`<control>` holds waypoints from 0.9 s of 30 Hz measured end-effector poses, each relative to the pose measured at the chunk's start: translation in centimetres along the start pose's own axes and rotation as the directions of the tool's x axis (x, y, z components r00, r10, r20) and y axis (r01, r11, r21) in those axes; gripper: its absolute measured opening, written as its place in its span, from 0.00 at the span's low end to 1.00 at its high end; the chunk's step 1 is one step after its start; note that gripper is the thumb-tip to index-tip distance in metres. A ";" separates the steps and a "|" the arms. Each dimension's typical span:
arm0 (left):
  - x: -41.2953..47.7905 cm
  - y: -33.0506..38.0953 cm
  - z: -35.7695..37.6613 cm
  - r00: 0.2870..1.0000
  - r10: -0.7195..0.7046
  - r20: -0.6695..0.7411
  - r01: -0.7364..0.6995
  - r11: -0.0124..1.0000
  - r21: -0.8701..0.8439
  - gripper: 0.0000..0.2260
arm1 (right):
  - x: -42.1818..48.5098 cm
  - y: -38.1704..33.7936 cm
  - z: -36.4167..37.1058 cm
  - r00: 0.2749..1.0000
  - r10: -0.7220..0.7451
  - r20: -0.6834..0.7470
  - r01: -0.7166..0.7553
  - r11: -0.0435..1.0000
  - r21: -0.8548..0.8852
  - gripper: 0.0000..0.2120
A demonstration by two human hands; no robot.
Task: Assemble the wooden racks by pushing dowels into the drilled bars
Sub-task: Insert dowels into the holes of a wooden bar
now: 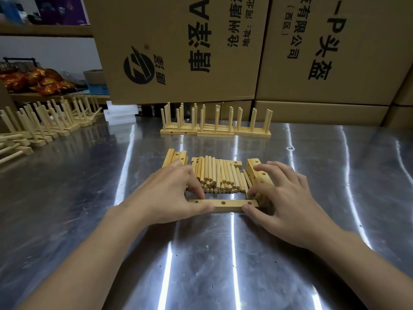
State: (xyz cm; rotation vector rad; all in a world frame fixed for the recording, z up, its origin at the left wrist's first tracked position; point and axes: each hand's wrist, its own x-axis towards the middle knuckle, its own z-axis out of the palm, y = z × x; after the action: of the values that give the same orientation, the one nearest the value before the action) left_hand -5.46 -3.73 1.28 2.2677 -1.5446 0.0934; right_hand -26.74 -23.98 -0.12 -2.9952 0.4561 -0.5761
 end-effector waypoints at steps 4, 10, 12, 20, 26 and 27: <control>0.0 0.5 0.2 0.975 -0.018 -0.220 0.020 1.000 0.005 0.18 | 0.1 -0.1 0.0 0.999 0.003 -0.039 -0.004 1.000 -0.004 0.29; 0.4 0.1 1.1 0.940 -0.076 -0.333 0.137 0.977 0.162 0.15 | 0.0 -0.3 0.5 0.996 -0.010 -0.088 0.016 0.997 0.069 0.24; 0.6 0.2 1.6 0.943 -0.110 -0.314 0.162 0.976 0.147 0.17 | 0.0 -0.3 0.6 0.995 -0.008 -0.101 0.017 0.996 0.083 0.22; 1.2 0.3 1.9 0.933 -0.174 -0.315 0.213 0.972 0.095 0.16 | -0.1 -0.2 0.8 0.994 -0.009 -0.113 0.022 0.994 0.111 0.16; 1.0 0.4 1.7 0.927 -0.147 -0.346 0.187 0.979 0.084 0.08 | 0.0 -0.2 1.2 0.991 -0.023 -0.135 0.040 0.992 0.124 0.17; 1.0 0.5 1.7 0.926 -0.141 -0.350 0.182 0.979 0.086 0.08 | 0.0 -0.1 1.2 0.990 -0.025 -0.136 0.042 0.991 0.124 0.17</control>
State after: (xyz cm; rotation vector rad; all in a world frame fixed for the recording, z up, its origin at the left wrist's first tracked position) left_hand -5.82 -5.34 0.09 2.3070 -1.1949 0.5176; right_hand -26.28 -23.84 -1.22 -2.8604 0.3632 -0.7816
